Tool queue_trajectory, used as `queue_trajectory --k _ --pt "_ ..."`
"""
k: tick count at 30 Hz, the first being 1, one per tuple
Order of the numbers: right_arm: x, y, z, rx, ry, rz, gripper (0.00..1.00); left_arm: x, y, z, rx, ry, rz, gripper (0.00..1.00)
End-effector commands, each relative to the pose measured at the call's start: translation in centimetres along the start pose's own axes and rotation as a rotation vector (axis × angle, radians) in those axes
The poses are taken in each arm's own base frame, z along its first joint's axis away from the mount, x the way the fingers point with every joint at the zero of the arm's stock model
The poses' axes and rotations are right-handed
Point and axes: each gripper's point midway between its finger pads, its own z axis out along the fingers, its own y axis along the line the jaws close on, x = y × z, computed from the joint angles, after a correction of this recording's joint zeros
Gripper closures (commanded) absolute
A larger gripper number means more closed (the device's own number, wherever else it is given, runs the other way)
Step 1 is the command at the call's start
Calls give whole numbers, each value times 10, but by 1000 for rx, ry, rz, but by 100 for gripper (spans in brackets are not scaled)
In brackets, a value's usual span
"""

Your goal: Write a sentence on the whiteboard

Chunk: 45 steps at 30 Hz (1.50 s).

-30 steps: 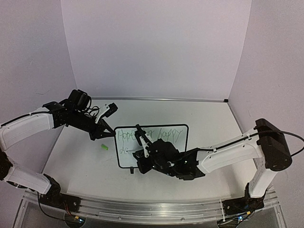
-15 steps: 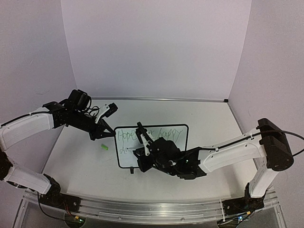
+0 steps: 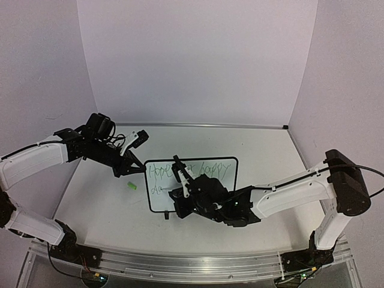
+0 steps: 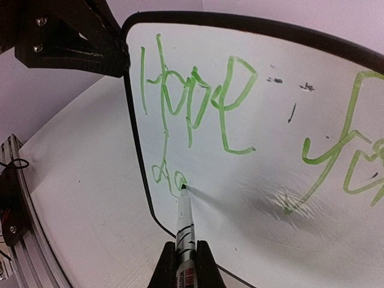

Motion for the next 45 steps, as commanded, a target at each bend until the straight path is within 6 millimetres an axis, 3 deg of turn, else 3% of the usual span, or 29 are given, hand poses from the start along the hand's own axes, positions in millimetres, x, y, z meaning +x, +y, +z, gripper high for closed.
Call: queue_trajectory --k 1,13,27,39,45 --pt "14 -10 3 38 32 2 100 3 0 3 -5 24 9 100" --pt "0 -16 -9 57 -4 13 100 3 -1 3 -4 21 10 100" --pt "-35 -1 -19 -10 -102 19 100 2 0 3 -2 21 11 100" --pt "-24 -8 -6 54 -74 -6 100 3 -1 4 2 25 9 100" --pt "-16 -14 -9 72 -51 7 100 3 -1 5 2 24 9 100"
